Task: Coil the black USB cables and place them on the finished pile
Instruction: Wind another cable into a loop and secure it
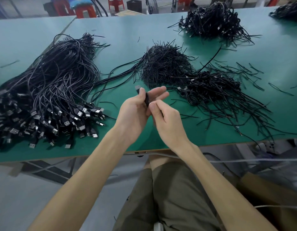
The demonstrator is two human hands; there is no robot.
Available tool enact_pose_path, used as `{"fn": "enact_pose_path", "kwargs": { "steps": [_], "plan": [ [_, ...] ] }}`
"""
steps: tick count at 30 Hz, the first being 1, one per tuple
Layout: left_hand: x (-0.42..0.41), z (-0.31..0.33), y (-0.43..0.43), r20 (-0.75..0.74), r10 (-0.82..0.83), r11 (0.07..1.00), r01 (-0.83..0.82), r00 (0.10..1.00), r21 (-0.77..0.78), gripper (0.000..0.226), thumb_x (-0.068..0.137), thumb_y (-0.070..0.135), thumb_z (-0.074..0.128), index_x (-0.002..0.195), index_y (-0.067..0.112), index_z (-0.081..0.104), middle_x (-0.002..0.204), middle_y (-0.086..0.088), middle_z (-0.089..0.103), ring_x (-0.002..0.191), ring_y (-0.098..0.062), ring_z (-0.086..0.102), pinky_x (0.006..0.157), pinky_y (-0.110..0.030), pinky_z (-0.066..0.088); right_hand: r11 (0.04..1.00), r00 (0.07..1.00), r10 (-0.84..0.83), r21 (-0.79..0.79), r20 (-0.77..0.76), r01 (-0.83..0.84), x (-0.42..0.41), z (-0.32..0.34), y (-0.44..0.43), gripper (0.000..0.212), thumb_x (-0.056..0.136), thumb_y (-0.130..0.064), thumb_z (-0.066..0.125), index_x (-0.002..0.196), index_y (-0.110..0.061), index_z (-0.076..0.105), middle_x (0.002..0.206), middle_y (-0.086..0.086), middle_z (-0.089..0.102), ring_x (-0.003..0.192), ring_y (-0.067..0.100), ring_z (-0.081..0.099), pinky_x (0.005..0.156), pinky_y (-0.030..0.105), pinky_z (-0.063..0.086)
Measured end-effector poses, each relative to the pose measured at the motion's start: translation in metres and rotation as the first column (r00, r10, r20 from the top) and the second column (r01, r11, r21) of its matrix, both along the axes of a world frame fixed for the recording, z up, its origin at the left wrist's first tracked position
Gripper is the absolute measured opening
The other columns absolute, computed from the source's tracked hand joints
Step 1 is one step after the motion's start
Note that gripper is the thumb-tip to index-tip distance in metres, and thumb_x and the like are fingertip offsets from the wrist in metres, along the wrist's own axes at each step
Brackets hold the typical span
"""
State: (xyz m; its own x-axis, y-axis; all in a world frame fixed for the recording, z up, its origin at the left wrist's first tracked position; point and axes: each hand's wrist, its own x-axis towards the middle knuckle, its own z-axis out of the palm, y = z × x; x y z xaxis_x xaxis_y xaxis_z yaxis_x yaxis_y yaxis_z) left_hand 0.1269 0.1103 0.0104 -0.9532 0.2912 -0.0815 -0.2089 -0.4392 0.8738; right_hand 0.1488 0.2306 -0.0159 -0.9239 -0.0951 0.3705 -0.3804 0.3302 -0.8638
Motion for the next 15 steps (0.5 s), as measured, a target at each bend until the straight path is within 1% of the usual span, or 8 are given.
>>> {"fn": "enact_pose_path", "kwargs": {
  "steps": [2,5,6,8,9,11,13,15],
  "plan": [
    [-0.003,0.002,0.0,0.057,0.031,0.995,-0.036,0.998,0.094,0.046,0.112,0.029,0.028,0.124,0.001,0.062,0.13,-0.004,0.07,0.124,-0.015,0.064,0.121,-0.041,0.033,1.0,1.0,0.008,0.009,0.0,-0.008,0.001,-0.002,-0.001,0.032,0.109,-0.019,0.045,0.08,-0.006,0.055,0.065,-0.013,0.046,0.058,0.004,0.045,0.06,0.015,0.03],
    [-0.001,0.001,0.0,0.095,0.094,0.988,-0.104,0.991,0.116,0.038,0.111,0.028,0.034,0.114,0.005,0.064,0.116,-0.003,0.074,0.106,-0.016,0.07,0.121,-0.044,0.029,1.0,1.0,-0.014,-0.001,-0.008,0.014,0.001,-0.001,0.0,0.031,0.108,-0.019,0.047,0.078,-0.017,0.052,0.064,-0.016,0.046,0.061,0.002,0.047,0.06,0.012,0.033],
    [0.0,0.003,-0.001,0.099,0.104,0.987,-0.115,0.99,0.108,0.036,0.111,0.029,0.035,0.111,0.008,0.064,0.109,-0.002,0.075,0.1,-0.015,0.071,0.116,-0.043,0.036,1.0,1.0,-0.019,0.008,-0.003,0.019,0.0,-0.002,0.0,0.032,0.108,-0.021,0.048,0.078,-0.016,0.054,0.064,-0.015,0.047,0.061,0.002,0.048,0.061,0.012,0.033],
    [0.001,0.008,-0.004,0.115,0.107,0.982,-0.123,0.988,0.142,0.033,0.111,0.03,0.036,0.101,0.015,0.063,0.092,0.003,0.072,0.087,-0.014,0.069,0.088,-0.033,0.049,0.999,1.0,-0.028,0.043,0.014,0.027,0.0,-0.007,0.0,0.036,0.108,-0.025,0.048,0.076,-0.012,0.057,0.065,-0.014,0.049,0.062,0.004,0.049,0.062,0.015,0.033],
    [-0.001,0.011,-0.006,0.13,0.113,0.97,-0.138,0.985,0.202,0.031,0.111,0.029,0.035,0.097,0.016,0.06,0.084,0.005,0.066,0.077,-0.012,0.065,0.078,-0.028,0.048,0.997,0.999,-0.033,0.065,0.023,0.031,0.001,-0.01,0.0,0.038,0.108,-0.028,0.048,0.075,-0.012,0.058,0.066,-0.013,0.049,0.062,0.005,0.049,0.063,0.017,0.033],
    [-0.003,0.016,-0.007,0.158,0.133,0.931,-0.178,0.978,0.319,0.03,0.111,0.025,0.034,0.089,0.017,0.053,0.075,0.007,0.052,0.058,-0.007,0.047,0.072,-0.024,0.043,0.994,0.998,-0.044,0.097,0.041,0.04,0.001,-0.015,0.004,0.041,0.108,-0.032,0.047,0.073,-0.013,0.059,0.067,-0.012,0.05,0.063,0.006,0.049,0.063,0.019,0.034],
    [-0.004,0.017,-0.006,0.145,0.138,0.921,-0.181,0.98,0.346,0.03,0.11,0.023,0.035,0.084,0.018,0.05,0.068,0.008,0.04,0.054,-0.007,0.029,0.063,-0.022,0.036,0.992,0.997,-0.06,0.11,0.043,0.055,0.001,-0.017,0.008,0.041,0.107,-0.033,0.048,0.074,-0.012,0.059,0.067,-0.011,0.049,0.063,0.006,0.049,0.063,0.02,0.034],
    [-0.003,0.016,-0.006,0.116,0.13,0.923,-0.163,0.985,0.347,0.032,0.109,0.025,0.035,0.081,0.018,0.049,0.064,0.008,0.035,0.054,-0.008,0.023,0.058,-0.022,0.032,0.991,0.997,-0.071,0.117,0.04,0.066,-0.001,-0.017,0.008,0.038,0.106,-0.033,0.051,0.076,-0.012,0.06,0.067,-0.011,0.049,0.063,0.006,0.048,0.063,0.022,0.034]
  ]
}}
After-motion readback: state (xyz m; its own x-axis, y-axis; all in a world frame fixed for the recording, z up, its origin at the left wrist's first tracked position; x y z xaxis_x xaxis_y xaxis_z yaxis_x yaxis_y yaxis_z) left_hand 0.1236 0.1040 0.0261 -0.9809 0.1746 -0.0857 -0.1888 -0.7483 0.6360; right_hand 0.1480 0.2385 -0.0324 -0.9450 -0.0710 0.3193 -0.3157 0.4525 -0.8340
